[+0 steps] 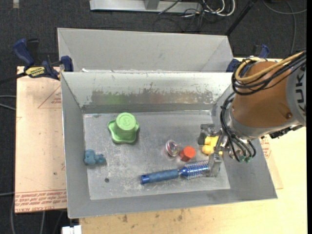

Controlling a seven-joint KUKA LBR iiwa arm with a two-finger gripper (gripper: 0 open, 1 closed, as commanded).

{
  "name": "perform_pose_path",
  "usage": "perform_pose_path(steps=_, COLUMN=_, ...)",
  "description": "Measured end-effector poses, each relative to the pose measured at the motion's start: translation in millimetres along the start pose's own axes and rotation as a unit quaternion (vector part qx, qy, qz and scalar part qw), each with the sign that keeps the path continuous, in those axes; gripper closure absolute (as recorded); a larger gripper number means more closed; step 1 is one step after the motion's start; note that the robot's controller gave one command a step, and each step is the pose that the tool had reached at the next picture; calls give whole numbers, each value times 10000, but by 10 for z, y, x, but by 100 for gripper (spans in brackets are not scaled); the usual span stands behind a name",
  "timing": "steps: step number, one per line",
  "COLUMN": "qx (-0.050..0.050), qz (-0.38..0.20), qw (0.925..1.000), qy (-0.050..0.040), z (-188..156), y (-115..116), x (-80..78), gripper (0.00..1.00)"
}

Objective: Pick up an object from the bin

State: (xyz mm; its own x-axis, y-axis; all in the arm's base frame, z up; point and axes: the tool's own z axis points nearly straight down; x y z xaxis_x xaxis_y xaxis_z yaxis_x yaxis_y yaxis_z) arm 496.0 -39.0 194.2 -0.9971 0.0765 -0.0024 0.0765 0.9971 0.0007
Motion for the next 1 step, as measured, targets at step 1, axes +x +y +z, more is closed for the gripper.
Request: perform_pose_path(steps=1, qx=3, qz=-1815, qw=9834, qy=-9, z=-45, y=-207, x=-206, gripper=0)
